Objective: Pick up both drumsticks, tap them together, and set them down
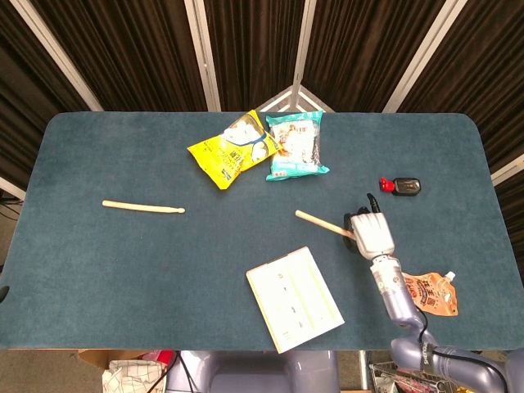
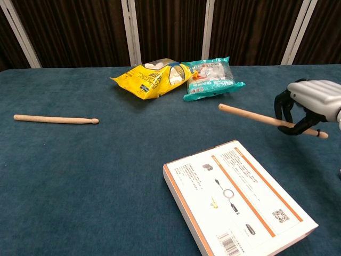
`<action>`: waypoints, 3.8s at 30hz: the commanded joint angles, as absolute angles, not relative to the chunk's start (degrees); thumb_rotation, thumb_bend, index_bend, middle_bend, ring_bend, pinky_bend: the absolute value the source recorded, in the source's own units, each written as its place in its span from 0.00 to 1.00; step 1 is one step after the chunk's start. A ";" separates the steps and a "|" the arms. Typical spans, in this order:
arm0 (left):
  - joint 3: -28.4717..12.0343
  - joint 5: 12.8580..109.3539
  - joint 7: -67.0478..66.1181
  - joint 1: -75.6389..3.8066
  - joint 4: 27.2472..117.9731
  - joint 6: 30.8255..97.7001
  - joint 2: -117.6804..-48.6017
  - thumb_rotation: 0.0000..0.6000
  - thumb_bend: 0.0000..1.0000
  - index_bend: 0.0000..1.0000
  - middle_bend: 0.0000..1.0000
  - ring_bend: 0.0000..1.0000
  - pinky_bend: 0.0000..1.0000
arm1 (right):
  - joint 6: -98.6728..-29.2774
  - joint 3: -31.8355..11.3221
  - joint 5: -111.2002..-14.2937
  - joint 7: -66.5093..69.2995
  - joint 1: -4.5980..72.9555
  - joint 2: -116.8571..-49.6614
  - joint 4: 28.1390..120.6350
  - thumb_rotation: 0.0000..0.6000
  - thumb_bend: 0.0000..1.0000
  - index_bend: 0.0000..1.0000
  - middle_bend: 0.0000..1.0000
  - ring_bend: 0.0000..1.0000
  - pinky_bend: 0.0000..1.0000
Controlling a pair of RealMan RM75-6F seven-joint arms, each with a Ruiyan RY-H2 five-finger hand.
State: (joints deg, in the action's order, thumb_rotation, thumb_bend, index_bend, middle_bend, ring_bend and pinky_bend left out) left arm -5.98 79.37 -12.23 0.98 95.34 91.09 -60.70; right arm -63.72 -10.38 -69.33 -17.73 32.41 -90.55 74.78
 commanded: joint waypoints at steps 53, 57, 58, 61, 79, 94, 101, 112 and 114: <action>-10.53 68.29 -1.62 -38.58 42.39 43.72 -94.12 1.00 0.36 0.37 0.36 0.00 0.00 | -73.37 -19.42 -74.90 2.62 31.24 -70.65 96.46 1.00 0.51 0.71 0.62 0.36 0.00; -10.05 69.50 0.55 -39.48 37.48 43.20 -97.34 1.00 0.36 0.37 0.35 0.00 0.00 | -73.85 -19.28 -74.34 2.54 30.62 -70.44 96.41 1.00 0.51 0.71 0.62 0.36 0.00; -10.04 69.71 1.17 -39.69 36.40 43.09 -98.07 1.00 0.36 0.38 0.35 0.00 0.00 | -73.92 -19.25 -74.20 2.62 30.48 -70.40 96.37 1.00 0.51 0.71 0.62 0.36 0.00; -9.84 70.41 2.76 -40.19 34.35 42.68 -99.56 1.00 0.37 0.38 0.35 0.00 0.00 | -73.99 -19.04 -73.97 2.71 30.12 -70.23 96.23 1.00 0.51 0.71 0.62 0.36 0.00; -9.29 70.92 0.64 -39.77 33.83 42.05 -99.62 1.00 0.40 0.54 0.53 0.04 0.00 | -74.74 -19.02 -73.58 4.25 28.94 -69.85 96.01 1.00 0.51 0.72 0.63 0.37 0.00; -10.20 69.24 -4.68 -39.96 37.67 42.20 -98.65 1.00 0.40 0.55 0.55 0.05 0.00 | -74.64 -19.08 -72.94 2.91 28.99 -70.28 96.01 1.00 0.51 0.72 0.63 0.37 0.00; -10.67 67.69 -8.84 -40.61 38.02 41.55 -99.38 1.00 0.40 0.55 0.54 0.05 0.00 | -74.66 -18.88 -72.87 2.53 28.78 -70.25 95.98 1.00 0.51 0.72 0.63 0.37 0.00; -11.01 65.71 -14.96 -40.77 38.30 42.31 -100.55 1.00 0.48 0.57 0.56 0.06 0.00 | -75.07 -18.90 -73.10 2.96 28.50 -70.47 95.02 1.00 0.51 0.73 0.63 0.38 0.00; -11.12 65.52 -15.34 -40.76 38.40 42.58 -100.68 1.00 0.48 0.58 0.57 0.07 0.00 | -75.16 -18.85 -73.13 3.04 28.34 -70.38 95.08 1.00 0.51 0.73 0.63 0.38 0.00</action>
State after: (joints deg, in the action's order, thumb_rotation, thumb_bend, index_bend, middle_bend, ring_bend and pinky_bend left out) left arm -11.07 65.58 -15.29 -40.76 38.37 42.53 -100.62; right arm -75.18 -18.86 -73.13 3.00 28.36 -70.40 95.07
